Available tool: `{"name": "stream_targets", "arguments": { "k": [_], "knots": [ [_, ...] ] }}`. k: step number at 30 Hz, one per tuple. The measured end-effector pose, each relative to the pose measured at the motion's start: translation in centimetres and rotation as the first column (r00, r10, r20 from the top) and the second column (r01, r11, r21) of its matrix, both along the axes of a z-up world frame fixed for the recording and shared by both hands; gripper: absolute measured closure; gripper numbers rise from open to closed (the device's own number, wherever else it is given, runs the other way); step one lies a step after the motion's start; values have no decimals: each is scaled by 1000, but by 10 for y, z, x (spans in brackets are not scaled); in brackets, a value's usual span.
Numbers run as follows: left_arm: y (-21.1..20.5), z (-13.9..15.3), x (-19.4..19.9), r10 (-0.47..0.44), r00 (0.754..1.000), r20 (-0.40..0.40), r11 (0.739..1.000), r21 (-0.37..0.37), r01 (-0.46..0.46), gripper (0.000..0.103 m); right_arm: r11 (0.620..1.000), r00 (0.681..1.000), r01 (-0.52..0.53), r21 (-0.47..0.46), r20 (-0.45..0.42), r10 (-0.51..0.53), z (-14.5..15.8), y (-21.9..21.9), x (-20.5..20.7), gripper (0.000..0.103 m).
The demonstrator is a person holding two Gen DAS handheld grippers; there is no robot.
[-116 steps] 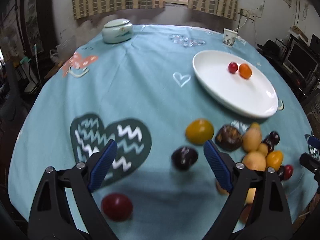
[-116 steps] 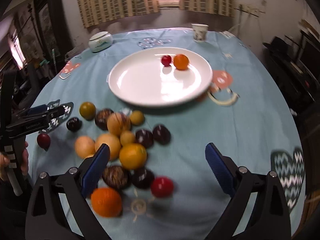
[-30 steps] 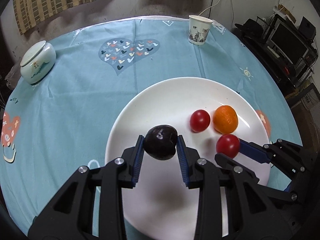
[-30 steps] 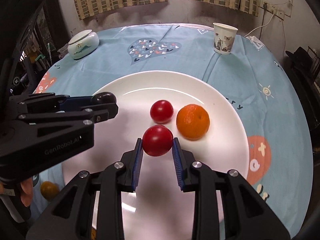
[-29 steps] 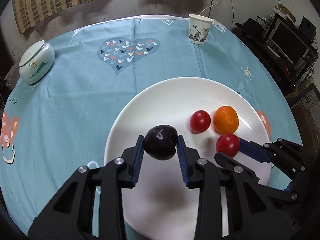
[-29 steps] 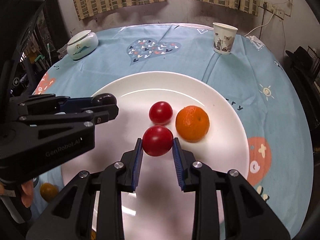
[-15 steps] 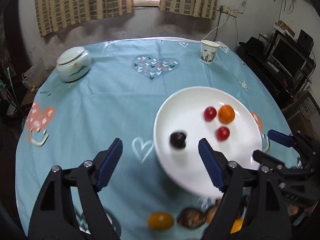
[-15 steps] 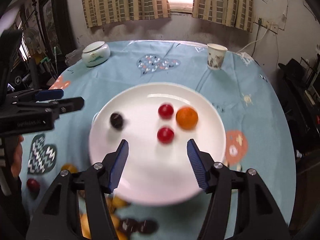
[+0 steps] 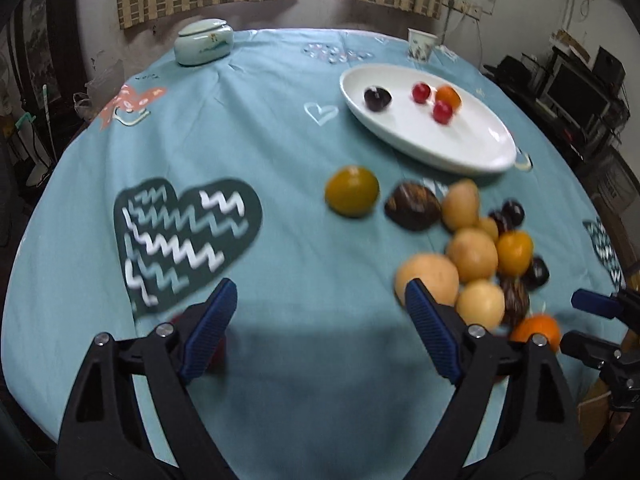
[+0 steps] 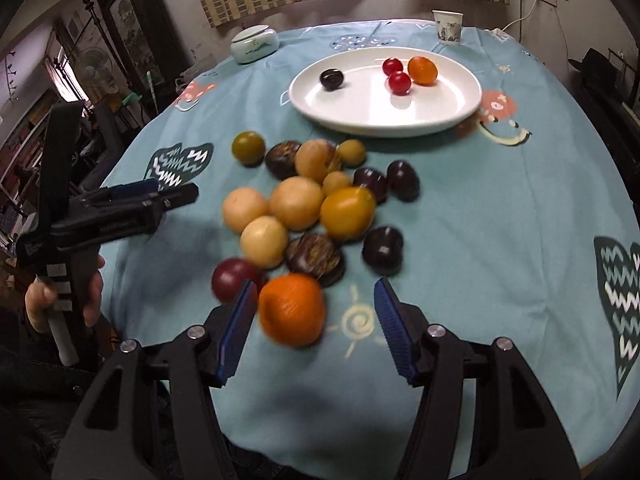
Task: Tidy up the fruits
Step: 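Grasp a dark red apple with the left tool while the right tool grasps a tangerine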
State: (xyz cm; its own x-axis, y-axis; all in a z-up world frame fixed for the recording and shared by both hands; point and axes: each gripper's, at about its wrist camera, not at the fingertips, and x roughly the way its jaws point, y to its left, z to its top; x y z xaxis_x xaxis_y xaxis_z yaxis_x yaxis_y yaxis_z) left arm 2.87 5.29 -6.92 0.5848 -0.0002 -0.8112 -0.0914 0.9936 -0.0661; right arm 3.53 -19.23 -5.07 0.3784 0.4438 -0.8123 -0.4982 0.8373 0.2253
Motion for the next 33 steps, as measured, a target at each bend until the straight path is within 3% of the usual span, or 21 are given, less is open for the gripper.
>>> {"name": "stream_targets", "arguments": {
  "k": [3,12,13,14,15,22,27,33],
  "knots": [
    [-8,0,-11,-15,1000,8,999,30,15,15,1000,1000,-9,-1,-3,9,-2,5,-9,41],
    [-15,-1,-24,-36,999,1,999,7,36,15,999,999,-15,-49,27,17,-12,19,-17,41],
    [-19,-2,-25,-51,999,-3,999,6,51,15,998,999,-17,-57,35,19,-16,22,-16,44],
    [-24,-3,-25,-66,998,-6,998,9,66,15,998,999,-20,-61,33,22,-20,24,-15,61],
    [-31,-4,-26,-86,996,-11,996,17,86,15,997,999,-18,-68,29,20,-24,24,-13,65],
    [-67,-9,-29,-186,982,-26,982,29,187,15,996,993,82,-38,92,-78,-9,-4,-18,66],
    [-89,-7,-34,-242,970,-24,969,48,243,15,990,987,143,-8,75,-142,-9,-27,-13,65],
    [-113,-12,-33,-306,951,-48,951,18,307,15,987,986,157,28,57,-159,-10,-39,-13,65]
  ]
}}
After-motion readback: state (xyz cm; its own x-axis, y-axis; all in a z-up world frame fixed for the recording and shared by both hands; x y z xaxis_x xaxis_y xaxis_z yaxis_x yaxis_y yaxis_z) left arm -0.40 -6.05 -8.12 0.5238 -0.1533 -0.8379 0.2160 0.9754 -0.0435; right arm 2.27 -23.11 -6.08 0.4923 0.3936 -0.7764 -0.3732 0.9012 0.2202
